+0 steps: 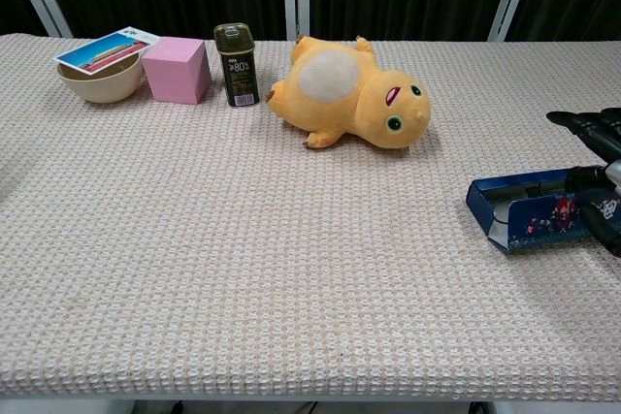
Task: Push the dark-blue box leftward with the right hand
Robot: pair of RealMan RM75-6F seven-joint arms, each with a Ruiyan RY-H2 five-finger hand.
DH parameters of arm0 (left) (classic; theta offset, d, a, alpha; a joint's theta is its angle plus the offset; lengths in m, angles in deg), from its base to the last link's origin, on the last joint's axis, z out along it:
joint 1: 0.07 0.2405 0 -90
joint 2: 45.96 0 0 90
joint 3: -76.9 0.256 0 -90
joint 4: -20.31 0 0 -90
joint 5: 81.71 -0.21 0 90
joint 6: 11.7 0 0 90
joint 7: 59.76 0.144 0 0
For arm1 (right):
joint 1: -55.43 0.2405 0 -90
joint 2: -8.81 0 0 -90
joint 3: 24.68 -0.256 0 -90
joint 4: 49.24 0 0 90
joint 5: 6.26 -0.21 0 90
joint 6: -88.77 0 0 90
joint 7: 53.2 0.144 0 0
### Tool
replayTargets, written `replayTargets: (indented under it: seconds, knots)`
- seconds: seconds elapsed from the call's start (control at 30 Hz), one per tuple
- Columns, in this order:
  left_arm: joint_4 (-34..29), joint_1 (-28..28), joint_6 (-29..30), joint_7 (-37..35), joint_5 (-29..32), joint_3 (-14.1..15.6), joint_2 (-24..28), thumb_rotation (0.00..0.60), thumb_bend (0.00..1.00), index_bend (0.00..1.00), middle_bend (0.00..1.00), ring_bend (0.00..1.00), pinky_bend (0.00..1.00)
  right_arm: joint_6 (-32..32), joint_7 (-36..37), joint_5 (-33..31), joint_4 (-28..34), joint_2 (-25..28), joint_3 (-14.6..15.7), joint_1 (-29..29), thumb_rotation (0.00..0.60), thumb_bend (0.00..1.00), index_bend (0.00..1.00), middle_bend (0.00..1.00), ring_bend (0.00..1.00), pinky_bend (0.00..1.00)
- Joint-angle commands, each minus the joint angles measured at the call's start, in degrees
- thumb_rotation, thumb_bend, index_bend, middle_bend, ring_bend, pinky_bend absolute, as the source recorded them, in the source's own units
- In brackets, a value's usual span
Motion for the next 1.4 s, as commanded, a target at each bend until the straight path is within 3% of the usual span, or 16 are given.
replayTargets:
  seconds: [0.03, 0.53, 1.4]
  knots:
    - [0.0, 0.0, -0.1, 0.0, 0.0, 0.0, 0.0, 0.364, 0.03, 0.06, 0.0, 0.0, 0.07, 0.0, -0.1, 0.2, 0.3, 0.1, -0.4, 0.4, 0.6, 0.57, 0.76, 0.0, 0.0, 0.0]
    - [-0.4, -0.5, -1.6, 0.7, 1.0, -0.1, 0.3, 0.362, 0.03, 0.07, 0.0, 0.0, 0.07, -4.0, 0.7, -2.4, -1.6, -2.3, -5.2, 5.4, 0.6, 0.57, 0.76, 0.0, 0.0, 0.0]
    - [-0.3, -0.7, -2.7, 1.1, 2.0, -0.2, 0.4, 0.364, 0.03, 0.07, 0.0, 0.0, 0.07, -6.1, 2.3, -4.5, -10.7, -8.0, -6.8, 9.6, 0.6, 0.55, 0.75, 0.0, 0.0, 0.0]
